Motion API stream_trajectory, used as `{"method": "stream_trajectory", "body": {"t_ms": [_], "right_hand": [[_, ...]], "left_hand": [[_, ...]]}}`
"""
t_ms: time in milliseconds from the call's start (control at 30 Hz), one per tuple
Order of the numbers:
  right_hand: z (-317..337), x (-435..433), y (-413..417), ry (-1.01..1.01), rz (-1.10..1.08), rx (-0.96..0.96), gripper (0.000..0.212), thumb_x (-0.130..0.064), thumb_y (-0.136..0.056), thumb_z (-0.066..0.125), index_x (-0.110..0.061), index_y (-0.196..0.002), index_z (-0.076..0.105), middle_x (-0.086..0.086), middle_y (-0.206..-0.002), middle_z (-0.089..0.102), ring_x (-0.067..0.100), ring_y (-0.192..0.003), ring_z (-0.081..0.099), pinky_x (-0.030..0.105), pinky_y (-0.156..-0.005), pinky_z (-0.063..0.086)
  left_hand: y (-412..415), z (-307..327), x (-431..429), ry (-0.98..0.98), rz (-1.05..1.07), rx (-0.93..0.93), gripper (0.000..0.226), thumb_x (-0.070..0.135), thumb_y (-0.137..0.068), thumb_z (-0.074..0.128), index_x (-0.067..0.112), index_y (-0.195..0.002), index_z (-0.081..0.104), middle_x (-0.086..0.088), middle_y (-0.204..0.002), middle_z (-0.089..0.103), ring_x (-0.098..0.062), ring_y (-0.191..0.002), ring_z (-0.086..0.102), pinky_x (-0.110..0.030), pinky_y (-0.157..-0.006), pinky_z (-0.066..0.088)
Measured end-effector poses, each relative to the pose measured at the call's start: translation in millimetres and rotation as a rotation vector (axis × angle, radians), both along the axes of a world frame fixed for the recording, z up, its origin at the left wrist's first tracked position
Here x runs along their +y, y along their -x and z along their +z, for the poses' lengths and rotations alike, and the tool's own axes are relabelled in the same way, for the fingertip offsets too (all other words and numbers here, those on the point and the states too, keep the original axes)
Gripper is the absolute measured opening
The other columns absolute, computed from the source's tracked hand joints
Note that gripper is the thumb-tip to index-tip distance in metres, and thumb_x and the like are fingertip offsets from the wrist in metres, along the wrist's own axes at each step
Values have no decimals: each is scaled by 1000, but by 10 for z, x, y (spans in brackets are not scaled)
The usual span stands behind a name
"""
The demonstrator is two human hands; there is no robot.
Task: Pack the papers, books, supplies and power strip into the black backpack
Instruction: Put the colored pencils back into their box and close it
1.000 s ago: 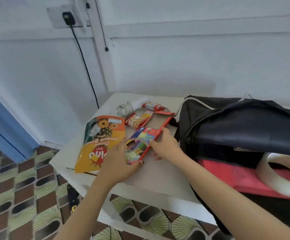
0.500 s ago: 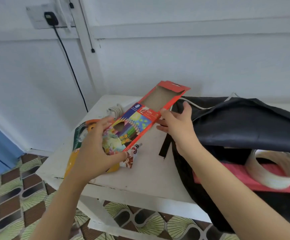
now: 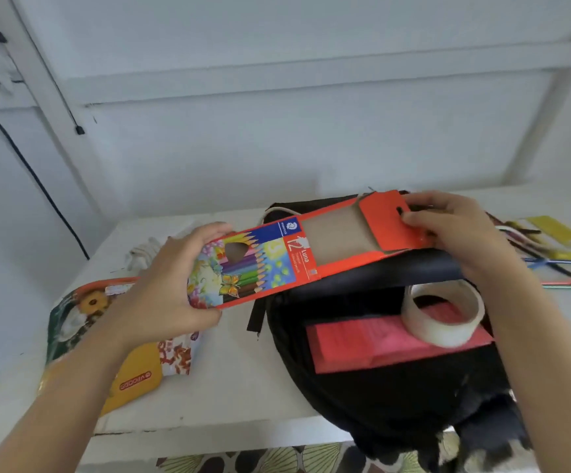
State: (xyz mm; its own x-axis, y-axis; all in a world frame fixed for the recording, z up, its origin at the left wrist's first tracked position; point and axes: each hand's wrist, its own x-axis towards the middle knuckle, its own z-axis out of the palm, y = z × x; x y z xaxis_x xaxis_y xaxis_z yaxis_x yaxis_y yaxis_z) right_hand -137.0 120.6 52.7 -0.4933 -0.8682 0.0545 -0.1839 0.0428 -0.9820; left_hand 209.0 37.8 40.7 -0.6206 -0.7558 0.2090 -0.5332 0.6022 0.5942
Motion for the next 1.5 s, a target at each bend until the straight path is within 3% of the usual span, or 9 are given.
{"method": "stream_trajectory", "body": {"t_ms": [167,333,467,567,667,767,900,1133,1500], "right_hand": [[-54,356,547,14,-165,-129,19,-1,-85,59,-12,-98,68,0,-70,68,5,-52,61,17,-50,51],[-53,774,1113,48,-168,-173,21,-7,-95,46,-13,-93,65,3,-67,67,11,-54,65,22,-49,54],[-36,1064,1659,-28,-277,-10,17,-7,-93,51,-17,-92,65,10,-68,64,13,-48,63,33,-58,57],[-49,1273,2082,-72,-342,48,18,-4,-92,53,-17,-87,63,10,-67,61,7,-43,60,25,-49,56],[-98,1491,2497,-137,-386,98,15,-7,-92,54,-18,-88,64,7,-67,62,14,-50,61,24,-49,55],[-161,1722,2957,-222,-458,133,19,-14,-93,52,-25,-81,62,4,-82,60,19,-63,59,24,-49,56],[-278,2051,3560,-419,-377,222,6,-27,-88,64,-23,-85,60,7,-91,62,24,-74,61,33,-65,53],[-599,2294,4149,-867,-220,380,24,-26,-76,76,-10,-83,61,8,-89,65,23,-80,60,32,-73,46],[-746,2124,4280,-984,-157,539,49,-30,-76,76,2,-110,61,13,-98,65,24,-83,59,33,-71,44]], "left_hand": [[697,193,-34,-5,-159,49,94,20,-52,73,55,-129,30,28,-126,43,-10,-116,50,-39,-82,52],[1515,255,121,117,-248,27,95,22,-49,69,50,-131,31,21,-122,48,-12,-112,49,-41,-90,46],[2184,307,299,267,-275,-41,96,28,-47,67,51,-132,28,18,-114,49,-9,-101,46,-26,-88,38],[2696,324,476,298,-324,-74,97,30,-48,68,48,-134,27,23,-113,48,-3,-100,44,-27,-88,37],[3172,285,693,280,-368,-75,98,31,-48,68,46,-136,28,21,-115,50,-8,-102,47,-35,-92,41],[3607,164,999,228,-411,-73,97,41,-51,71,50,-135,23,25,-112,48,-2,-99,43,-27,-88,40],[4140,-177,1399,189,-500,-126,95,65,-58,67,50,-137,17,27,-120,44,5,-105,41,-27,-94,37],[4675,-715,1723,162,-503,-355,98,73,-64,59,47,-140,3,22,-135,35,-4,-118,26,-24,-101,22],[4761,-958,1664,191,-490,-403,99,77,-66,55,43,-143,4,23,-141,25,-1,-125,19,-18,-93,13]]}}
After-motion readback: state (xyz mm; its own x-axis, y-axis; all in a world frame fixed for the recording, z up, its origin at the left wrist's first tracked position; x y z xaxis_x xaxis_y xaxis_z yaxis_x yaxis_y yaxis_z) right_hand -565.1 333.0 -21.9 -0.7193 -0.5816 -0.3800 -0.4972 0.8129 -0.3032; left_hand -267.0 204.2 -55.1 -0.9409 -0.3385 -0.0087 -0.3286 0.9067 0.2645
